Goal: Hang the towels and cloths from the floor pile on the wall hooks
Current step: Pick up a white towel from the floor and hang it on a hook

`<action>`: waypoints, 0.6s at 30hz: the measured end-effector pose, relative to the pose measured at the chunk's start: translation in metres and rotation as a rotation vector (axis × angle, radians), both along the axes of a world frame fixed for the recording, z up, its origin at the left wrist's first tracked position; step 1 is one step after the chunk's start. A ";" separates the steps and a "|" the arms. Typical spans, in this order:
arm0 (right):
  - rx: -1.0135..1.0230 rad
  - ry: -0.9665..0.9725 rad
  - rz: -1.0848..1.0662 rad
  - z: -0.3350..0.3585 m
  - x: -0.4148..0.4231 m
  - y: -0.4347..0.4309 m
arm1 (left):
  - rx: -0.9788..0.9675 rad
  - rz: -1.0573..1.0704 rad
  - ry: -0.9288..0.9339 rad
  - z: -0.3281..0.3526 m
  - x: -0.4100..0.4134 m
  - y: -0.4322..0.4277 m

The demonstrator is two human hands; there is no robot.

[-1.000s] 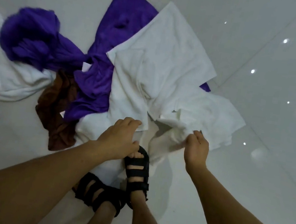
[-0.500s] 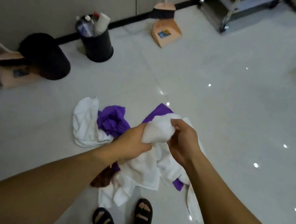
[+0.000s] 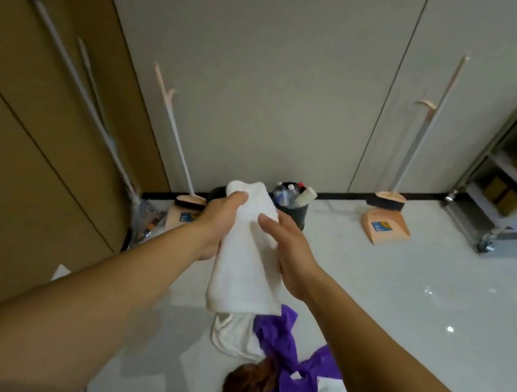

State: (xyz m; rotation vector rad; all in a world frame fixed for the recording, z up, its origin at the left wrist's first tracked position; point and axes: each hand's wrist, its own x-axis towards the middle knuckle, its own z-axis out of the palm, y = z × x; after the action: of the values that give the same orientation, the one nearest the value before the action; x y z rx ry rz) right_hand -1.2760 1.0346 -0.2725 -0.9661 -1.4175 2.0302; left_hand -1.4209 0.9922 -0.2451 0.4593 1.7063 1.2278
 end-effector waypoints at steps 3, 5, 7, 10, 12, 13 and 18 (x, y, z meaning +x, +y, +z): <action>0.148 -0.170 0.176 0.032 -0.029 -0.009 | 0.048 0.269 0.015 0.043 -0.030 -0.024; 0.221 -0.310 0.345 0.050 -0.039 -0.013 | 0.117 0.441 -0.012 0.069 -0.043 -0.042; 0.300 -0.362 0.517 0.069 -0.044 -0.015 | 0.207 0.604 -0.046 0.092 -0.054 -0.063; 0.405 -0.279 0.428 0.107 -0.056 -0.014 | 0.255 0.720 0.012 0.122 -0.062 -0.107; 0.482 -0.170 0.312 0.141 -0.071 -0.017 | 0.109 0.694 0.143 0.136 -0.062 -0.148; 0.502 -0.096 0.284 0.160 -0.077 -0.022 | -0.004 0.640 0.224 0.141 -0.061 -0.171; 0.446 0.199 0.437 0.227 -0.108 -0.095 | -0.450 0.308 0.558 0.161 -0.044 -0.261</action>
State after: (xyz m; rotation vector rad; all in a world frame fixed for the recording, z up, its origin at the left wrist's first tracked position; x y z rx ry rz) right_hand -1.3841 0.9398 -0.0459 -0.2746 -1.9757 1.8909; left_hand -1.4648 0.7308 -0.0836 0.2807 2.5312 0.9190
